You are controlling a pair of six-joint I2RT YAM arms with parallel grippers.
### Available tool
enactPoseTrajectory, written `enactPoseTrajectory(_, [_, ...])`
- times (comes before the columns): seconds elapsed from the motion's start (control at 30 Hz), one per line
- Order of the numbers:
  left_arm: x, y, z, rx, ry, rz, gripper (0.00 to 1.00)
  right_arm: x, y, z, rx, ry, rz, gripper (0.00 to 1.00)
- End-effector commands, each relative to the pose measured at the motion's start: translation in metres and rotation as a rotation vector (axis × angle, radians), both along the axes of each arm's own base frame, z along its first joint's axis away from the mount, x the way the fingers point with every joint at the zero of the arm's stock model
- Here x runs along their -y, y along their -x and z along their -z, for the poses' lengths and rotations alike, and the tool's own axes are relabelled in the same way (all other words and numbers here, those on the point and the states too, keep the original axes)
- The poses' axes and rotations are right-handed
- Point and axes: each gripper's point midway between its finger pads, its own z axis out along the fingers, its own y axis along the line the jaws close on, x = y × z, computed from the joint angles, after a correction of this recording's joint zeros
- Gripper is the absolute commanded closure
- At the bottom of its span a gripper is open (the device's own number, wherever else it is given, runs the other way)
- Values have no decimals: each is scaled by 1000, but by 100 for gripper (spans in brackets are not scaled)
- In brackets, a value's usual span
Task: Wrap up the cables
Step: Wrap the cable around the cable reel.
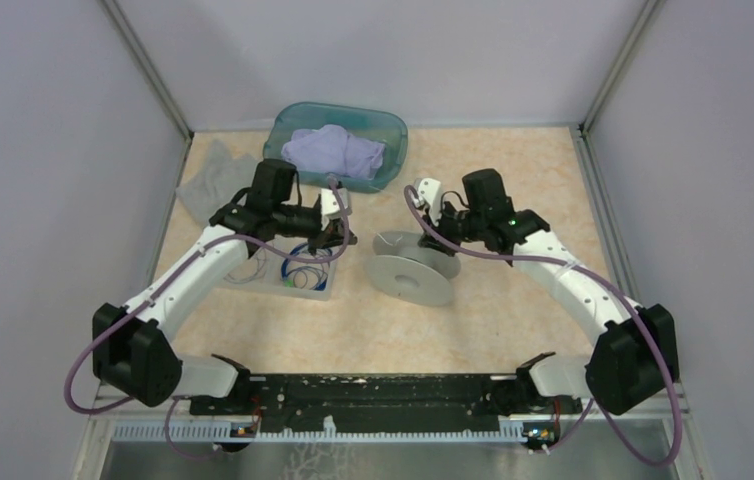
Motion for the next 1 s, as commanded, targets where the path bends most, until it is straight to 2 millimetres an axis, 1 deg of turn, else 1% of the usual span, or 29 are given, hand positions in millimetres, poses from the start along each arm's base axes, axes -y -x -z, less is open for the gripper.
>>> enactPoseTrajectory(0.0, [0, 3, 4, 5, -23, 32, 100, -21, -9, -27, 75, -90, -27, 100])
enactPoseTrajectory(0.23, [1, 7, 3, 5, -31, 51, 100, -32, -8, -28, 73, -107, -57, 100])
enactPoseTrajectory(0.43, [4, -3, 13, -9, -76, 35, 100, -34, -8, -27, 70, -110, -61, 100])
enactPoseTrajectory(0.57, [10, -9, 13, -29, -75, 35, 100, -34, -9, -29, 72, -113, -52, 100])
enactPoseTrajectory(0.73, [18, -15, 9, -64, -60, 24, 100, -35, -12, -32, 49, -135, 12, 100])
enactPoseTrajectory(0.97, [20, -20, 5, -55, -60, 19, 100, -32, -14, -33, 59, -118, 141, 100])
